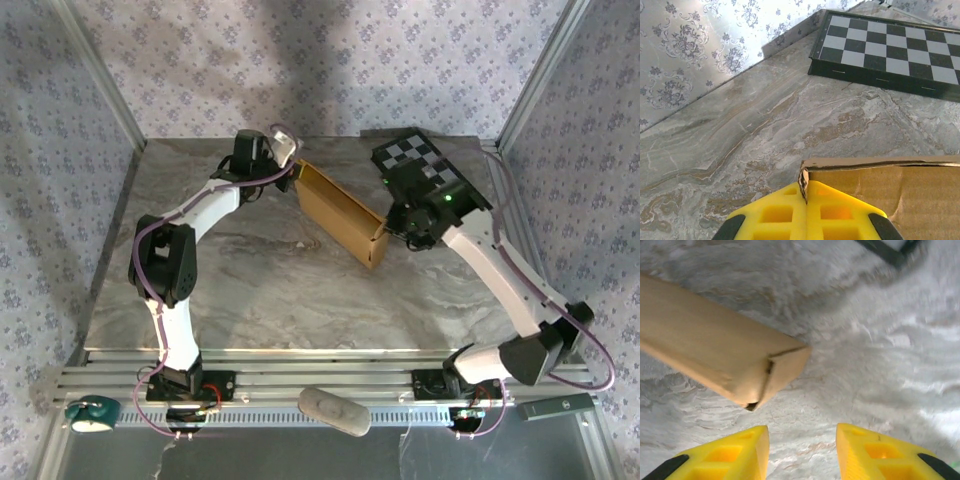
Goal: Fold the paper box
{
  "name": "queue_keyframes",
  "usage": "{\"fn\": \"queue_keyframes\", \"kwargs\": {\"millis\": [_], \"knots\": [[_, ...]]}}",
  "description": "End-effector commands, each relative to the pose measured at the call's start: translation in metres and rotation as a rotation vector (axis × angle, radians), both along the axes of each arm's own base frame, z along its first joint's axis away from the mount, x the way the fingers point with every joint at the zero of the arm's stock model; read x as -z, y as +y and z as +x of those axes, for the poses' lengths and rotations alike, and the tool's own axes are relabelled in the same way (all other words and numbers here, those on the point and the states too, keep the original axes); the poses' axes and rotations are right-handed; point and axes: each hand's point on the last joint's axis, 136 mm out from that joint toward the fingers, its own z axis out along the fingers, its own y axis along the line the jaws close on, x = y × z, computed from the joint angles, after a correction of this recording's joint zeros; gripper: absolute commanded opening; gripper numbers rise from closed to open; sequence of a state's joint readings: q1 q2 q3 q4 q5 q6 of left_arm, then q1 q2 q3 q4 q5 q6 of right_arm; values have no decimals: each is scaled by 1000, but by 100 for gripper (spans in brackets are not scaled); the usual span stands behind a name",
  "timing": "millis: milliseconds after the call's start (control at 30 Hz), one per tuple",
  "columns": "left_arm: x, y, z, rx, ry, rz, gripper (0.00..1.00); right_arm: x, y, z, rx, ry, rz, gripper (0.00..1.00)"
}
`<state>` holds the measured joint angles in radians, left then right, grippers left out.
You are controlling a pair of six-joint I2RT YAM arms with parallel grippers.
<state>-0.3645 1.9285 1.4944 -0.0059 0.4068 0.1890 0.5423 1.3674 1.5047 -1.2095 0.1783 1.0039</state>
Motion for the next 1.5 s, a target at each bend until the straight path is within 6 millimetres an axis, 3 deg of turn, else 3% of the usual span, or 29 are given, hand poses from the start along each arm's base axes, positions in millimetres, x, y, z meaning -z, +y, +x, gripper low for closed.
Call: {"fn": "queue_keyframes", "kwargs": {"millis": [0, 300, 567, 867, 1467], "knots": [[55, 11, -22, -83, 174, 110, 0, 3, 7, -8, 204, 54, 275, 43], [63, 9, -34, -193, 193, 153, 0, 19, -11, 40, 449, 19, 553, 48], [64, 7, -41, -228, 205, 182, 0, 10, -27, 78, 483, -29, 626, 49], [68, 5, -44, -247, 228, 197, 0, 19, -11, 83, 484, 54, 706, 51], [69, 1, -47, -235, 238, 194, 0, 35, -10, 90, 466, 108, 690, 54]]}}
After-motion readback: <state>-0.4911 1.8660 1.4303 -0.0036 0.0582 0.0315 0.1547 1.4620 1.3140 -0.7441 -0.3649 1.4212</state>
